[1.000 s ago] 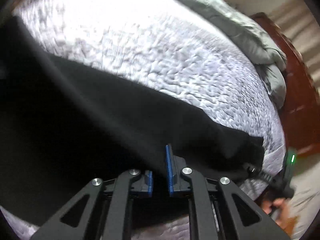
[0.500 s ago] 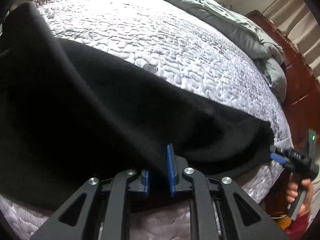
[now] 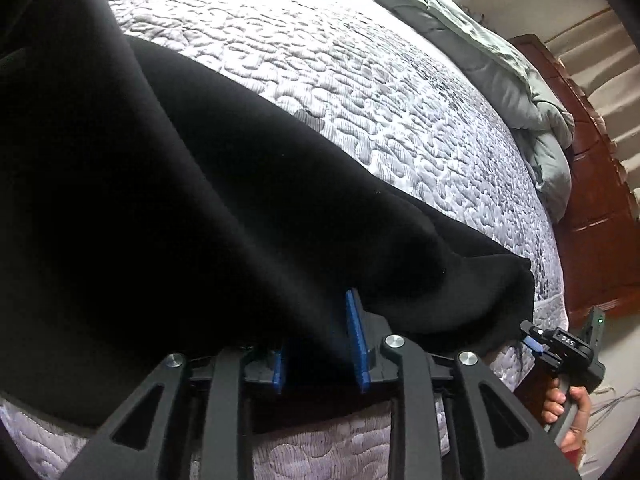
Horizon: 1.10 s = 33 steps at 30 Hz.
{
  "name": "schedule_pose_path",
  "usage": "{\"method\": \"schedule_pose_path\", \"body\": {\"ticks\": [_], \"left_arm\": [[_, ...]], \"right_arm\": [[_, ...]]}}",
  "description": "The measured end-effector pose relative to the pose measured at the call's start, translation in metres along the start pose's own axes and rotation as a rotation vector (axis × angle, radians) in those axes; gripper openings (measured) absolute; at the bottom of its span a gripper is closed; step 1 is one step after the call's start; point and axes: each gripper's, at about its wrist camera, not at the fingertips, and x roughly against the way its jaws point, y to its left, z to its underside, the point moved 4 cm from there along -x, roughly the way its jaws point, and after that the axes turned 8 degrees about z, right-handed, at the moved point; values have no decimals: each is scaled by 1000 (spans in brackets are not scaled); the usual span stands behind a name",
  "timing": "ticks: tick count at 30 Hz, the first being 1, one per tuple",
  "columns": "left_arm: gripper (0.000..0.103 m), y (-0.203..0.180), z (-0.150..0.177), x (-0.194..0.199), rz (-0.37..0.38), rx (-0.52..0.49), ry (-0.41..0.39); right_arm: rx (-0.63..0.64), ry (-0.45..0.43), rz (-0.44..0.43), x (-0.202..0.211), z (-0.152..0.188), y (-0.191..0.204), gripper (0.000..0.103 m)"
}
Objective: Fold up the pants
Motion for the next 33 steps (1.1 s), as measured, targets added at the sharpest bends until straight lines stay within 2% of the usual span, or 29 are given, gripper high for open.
{"method": "schedule_pose_path", "body": {"ticks": [1,3,8,10,13,15,18,20,21,23,25,28,29,31,33], "left_arm": [[25,0,0,0,4,1,1],[25,0,-1,1,8,-4,-3],[24,-12,4,3,6,-55,-66],[24,-18,9,-1,5,-86,-71],[24,-19,13,-11,-11,-90,-60],[24,-19,12,-13,-16,-98,-61],[24,-20,11,-13,-21,-108,-48],[24,-21,10,-13,-32,-120,-41],[24,-26,8,-17,-37,-123,-39],[24,-28,8,-18,-41,-124,-40],[24,-26,9,-18,-45,-130,-38],[24,-25,11,-18,-44,-134,-37],[24,-25,10,-18,-44,-134,-35],[24,-28,8,-20,-42,-132,-32],[25,-28,7,-19,-36,-129,-22]], "right_arm": [[0,-2,-15,4,0,1,16],[24,-31,-37,13,-4,8,15],[163,-200,15,52,-21,35,14],[158,-192,73,45,-27,32,14],[88,-69,124,7,-26,8,13],[99,-37,150,-8,-20,4,15],[118,-59,208,5,-17,8,32],[151,-125,310,23,-17,18,33],[187,-161,325,34,-15,31,33],[246,-178,286,42,-8,56,33],[353,-155,202,42,9,98,34],[486,-22,12,17,45,166,31],[514,23,-23,9,57,182,31],[561,92,-44,-14,78,211,31],[574,160,-14,-38,90,221,32]]}}
